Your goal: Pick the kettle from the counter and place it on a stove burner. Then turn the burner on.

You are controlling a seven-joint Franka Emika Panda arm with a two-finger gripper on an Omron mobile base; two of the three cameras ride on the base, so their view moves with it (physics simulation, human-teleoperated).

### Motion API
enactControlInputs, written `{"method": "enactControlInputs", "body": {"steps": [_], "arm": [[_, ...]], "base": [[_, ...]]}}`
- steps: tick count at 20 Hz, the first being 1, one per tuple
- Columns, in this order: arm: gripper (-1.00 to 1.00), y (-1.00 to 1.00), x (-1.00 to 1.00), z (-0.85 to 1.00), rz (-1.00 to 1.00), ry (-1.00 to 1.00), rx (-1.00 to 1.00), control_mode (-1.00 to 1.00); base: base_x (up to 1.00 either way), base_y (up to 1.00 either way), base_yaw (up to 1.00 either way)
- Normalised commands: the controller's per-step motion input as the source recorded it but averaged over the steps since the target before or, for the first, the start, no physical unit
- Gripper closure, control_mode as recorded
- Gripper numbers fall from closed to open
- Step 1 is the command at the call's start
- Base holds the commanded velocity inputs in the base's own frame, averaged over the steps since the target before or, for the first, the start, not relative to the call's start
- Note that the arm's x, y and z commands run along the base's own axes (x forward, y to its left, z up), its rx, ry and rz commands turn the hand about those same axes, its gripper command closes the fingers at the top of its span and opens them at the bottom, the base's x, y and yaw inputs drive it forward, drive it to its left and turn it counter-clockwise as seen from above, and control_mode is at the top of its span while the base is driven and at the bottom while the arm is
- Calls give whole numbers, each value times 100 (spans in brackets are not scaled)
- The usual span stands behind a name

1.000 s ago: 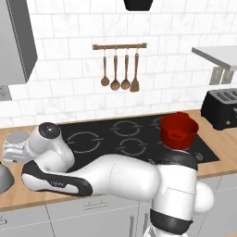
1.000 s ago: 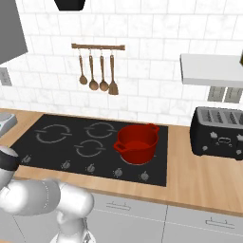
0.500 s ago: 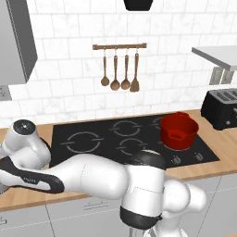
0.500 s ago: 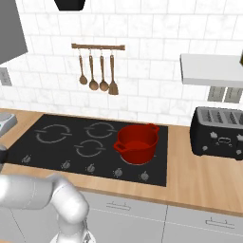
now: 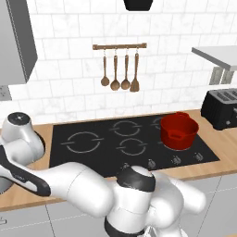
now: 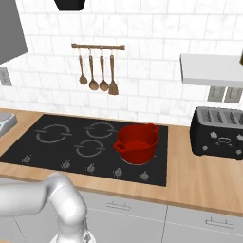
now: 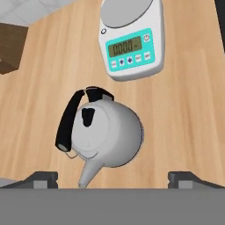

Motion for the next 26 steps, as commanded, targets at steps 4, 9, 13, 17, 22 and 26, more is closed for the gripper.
{"method": "enactControlInputs", "body": {"steps": [4,9,13,17,22,26], "arm": [[-100,24,-1,-11,2,5,0,-100],[-100,41,8,0,0,0,0,-100],[-100,40,16,0,0,0,0,-100],[-100,36,24,0,-1,0,-1,-100],[-100,29,25,-16,-1,5,-8,-100],[-100,18,23,-32,0,6,-11,-100]], "base": [[0,0,0],[0,0,0],[0,0,0],[0,0,0],[0,0,0],[0,0,0]]}}
